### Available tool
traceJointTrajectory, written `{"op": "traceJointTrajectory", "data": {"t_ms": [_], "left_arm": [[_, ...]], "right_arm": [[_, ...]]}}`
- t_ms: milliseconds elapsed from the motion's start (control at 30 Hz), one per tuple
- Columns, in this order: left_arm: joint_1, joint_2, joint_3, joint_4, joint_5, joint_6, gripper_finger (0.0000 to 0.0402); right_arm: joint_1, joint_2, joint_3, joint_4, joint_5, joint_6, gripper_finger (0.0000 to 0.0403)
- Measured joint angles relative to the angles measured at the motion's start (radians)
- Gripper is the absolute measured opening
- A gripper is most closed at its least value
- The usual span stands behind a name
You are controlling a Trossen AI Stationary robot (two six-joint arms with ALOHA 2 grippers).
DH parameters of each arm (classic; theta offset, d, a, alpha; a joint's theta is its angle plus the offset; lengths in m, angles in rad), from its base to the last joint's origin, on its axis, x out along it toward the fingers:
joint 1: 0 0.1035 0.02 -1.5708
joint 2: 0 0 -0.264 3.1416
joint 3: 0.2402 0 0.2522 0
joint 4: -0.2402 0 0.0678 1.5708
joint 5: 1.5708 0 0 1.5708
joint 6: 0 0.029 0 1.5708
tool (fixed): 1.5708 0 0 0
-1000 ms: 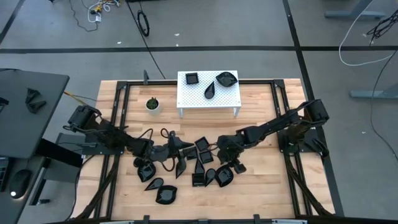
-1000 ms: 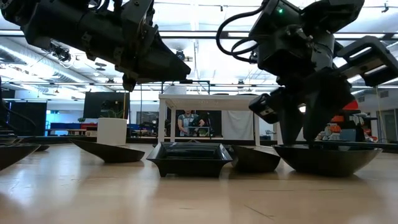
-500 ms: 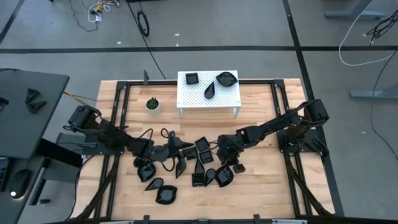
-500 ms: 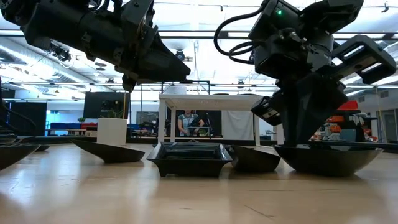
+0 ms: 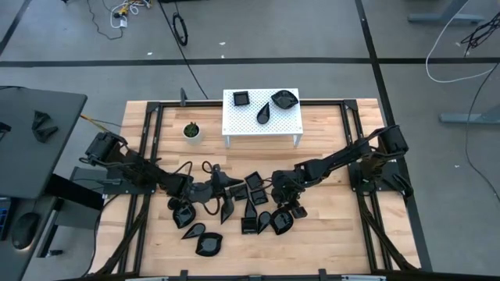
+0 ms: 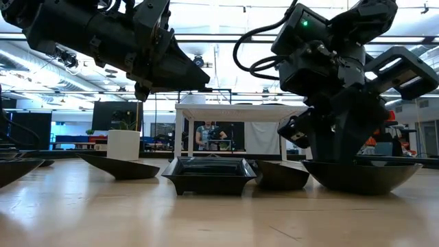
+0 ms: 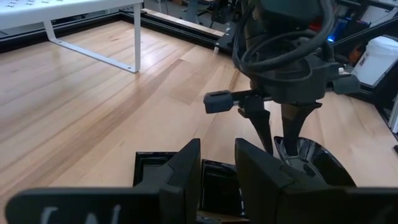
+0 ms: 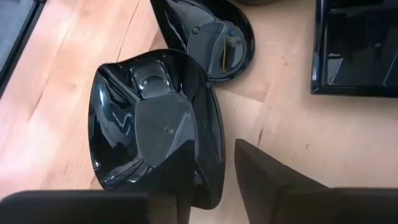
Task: Pick & Place Mini shaped plates
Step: Stack the black plate on top of the black plate on the shelf
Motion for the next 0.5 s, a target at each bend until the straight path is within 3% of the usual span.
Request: {"op": "traceJointTrajectory", "data": {"t_ms": [500], "left_arm": [[0.000,0.000,0.000,-0.003,0.000,-0.001,0.0103]], "right_arm": [[0.000,0.000,0.000,0.037,0.004,-0.032,0.0052]]}}
